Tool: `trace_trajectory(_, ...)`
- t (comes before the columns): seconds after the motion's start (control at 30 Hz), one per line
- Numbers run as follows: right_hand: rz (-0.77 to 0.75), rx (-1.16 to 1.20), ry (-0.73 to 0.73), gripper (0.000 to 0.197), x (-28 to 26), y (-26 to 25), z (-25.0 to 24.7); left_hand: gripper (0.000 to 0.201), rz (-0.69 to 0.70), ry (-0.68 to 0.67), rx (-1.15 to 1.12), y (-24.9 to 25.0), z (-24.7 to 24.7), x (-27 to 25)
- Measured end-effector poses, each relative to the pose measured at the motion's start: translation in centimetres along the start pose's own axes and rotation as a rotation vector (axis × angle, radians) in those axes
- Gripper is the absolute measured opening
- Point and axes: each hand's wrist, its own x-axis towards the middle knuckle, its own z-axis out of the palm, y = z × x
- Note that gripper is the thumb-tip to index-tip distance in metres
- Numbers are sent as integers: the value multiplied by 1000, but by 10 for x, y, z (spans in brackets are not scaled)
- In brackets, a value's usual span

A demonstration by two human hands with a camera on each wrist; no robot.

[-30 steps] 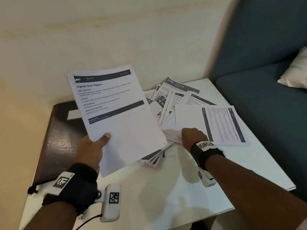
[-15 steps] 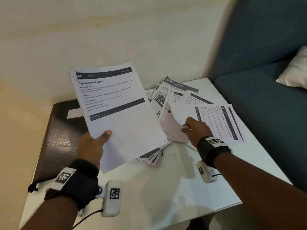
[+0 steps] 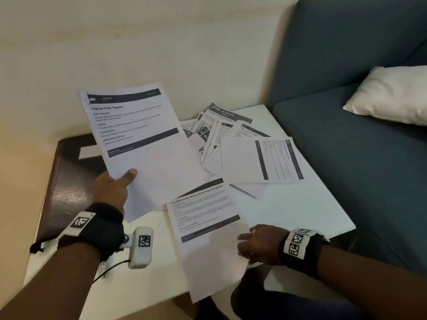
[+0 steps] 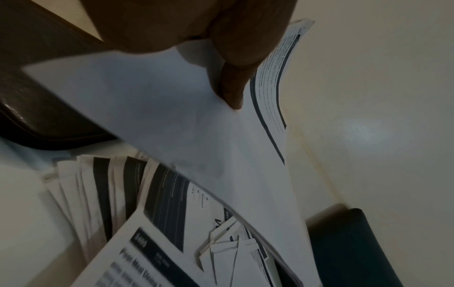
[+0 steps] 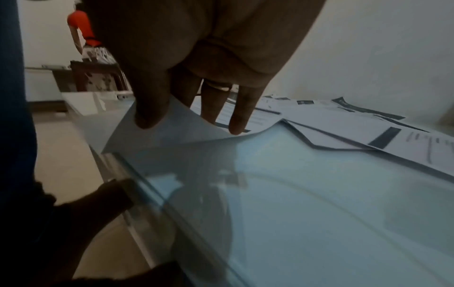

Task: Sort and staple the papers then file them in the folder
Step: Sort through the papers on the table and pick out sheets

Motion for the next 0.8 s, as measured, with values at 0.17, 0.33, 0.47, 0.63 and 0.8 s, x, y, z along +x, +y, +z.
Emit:
trace_trajectory(0.17,74,26,-116,13,-13,1,9,35,-2,61,57,-5,-13,-2)
trace_trajectory(0.33,192,-6,-128,23,-13,-5,-7,37,-11,85,74,-4,-18,-8)
trace_trajectory(0.47,207,18,-107,50,-10,-11,-8,32,31,53,77,4,-18,-22)
trace_trajectory(0.63,569,349,276,31,19,-5,-21,19,83,30,23,13,-20,-45)
trace_trajectory(0.8,1006,607,369,85,66,12,-23,22,78,62,19,5,-28,-43)
